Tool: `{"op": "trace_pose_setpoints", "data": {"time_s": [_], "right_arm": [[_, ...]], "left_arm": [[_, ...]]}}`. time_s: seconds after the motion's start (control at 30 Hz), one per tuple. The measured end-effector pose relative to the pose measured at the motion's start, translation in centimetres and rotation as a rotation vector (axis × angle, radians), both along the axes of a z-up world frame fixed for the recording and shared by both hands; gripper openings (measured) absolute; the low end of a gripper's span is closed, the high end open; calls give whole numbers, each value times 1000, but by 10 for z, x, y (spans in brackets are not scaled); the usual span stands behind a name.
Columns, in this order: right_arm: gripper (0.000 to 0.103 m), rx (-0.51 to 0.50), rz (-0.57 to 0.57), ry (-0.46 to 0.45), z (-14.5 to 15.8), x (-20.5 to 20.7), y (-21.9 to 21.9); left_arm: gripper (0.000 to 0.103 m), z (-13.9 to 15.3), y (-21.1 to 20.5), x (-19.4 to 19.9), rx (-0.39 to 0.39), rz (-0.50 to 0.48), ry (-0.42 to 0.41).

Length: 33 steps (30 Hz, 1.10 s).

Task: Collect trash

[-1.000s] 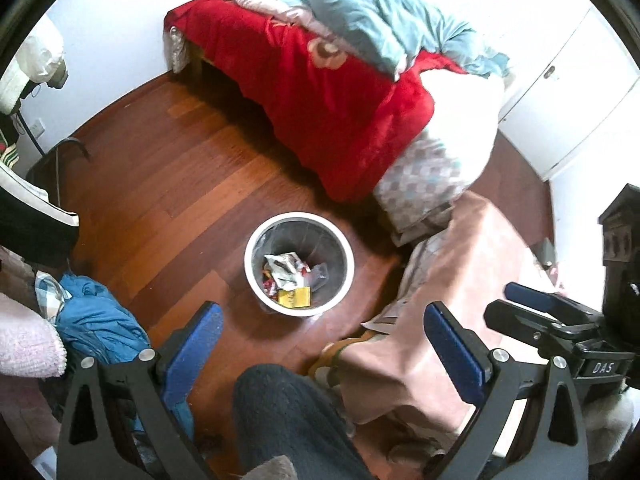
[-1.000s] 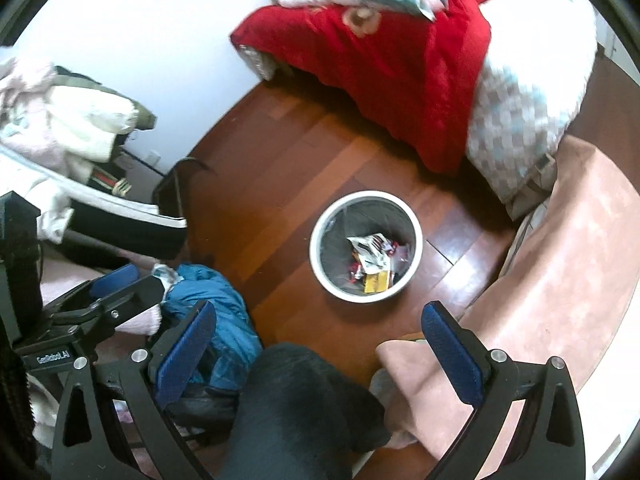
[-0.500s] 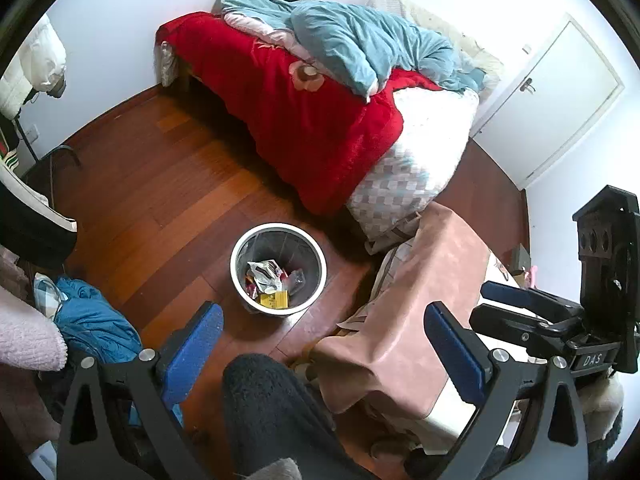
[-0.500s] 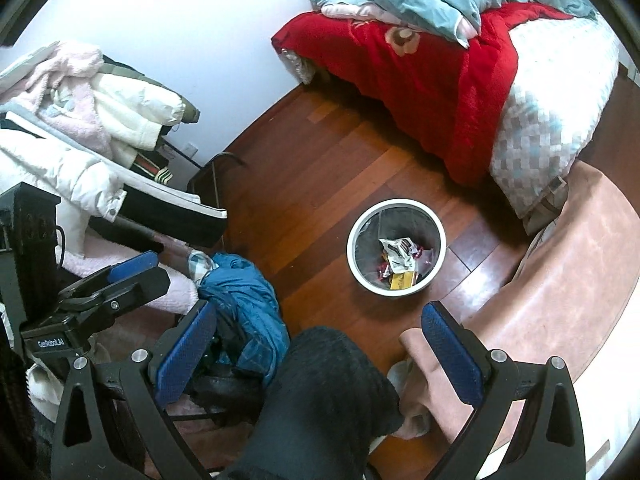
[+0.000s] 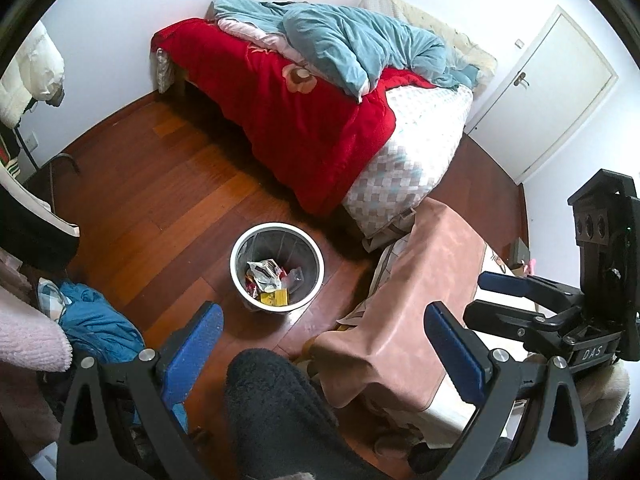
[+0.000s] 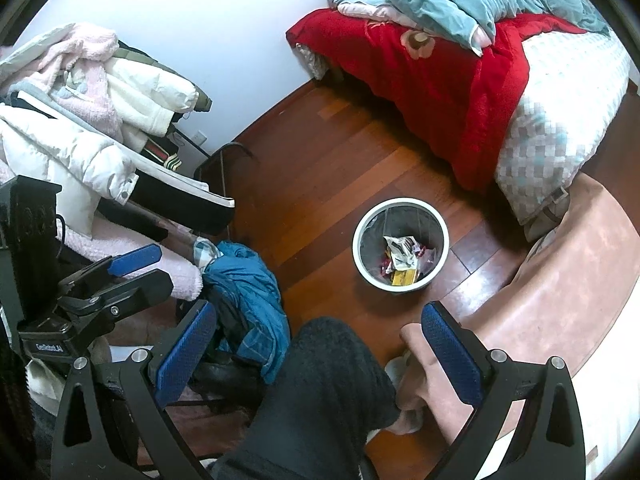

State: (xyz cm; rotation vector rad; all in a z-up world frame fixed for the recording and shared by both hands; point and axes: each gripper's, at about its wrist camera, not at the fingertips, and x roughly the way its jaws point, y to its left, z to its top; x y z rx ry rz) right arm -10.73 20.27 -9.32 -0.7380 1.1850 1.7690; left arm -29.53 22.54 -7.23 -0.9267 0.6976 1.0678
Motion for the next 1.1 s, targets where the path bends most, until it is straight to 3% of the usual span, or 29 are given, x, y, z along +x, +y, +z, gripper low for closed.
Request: {"op": "trace_pose_setpoints", "data": {"time_s": [1.1], "right_arm": [[103,10,-2,-3,13,4,-11]], "left_arm": [[103,6,-8,12,8,-31,-12]]}}
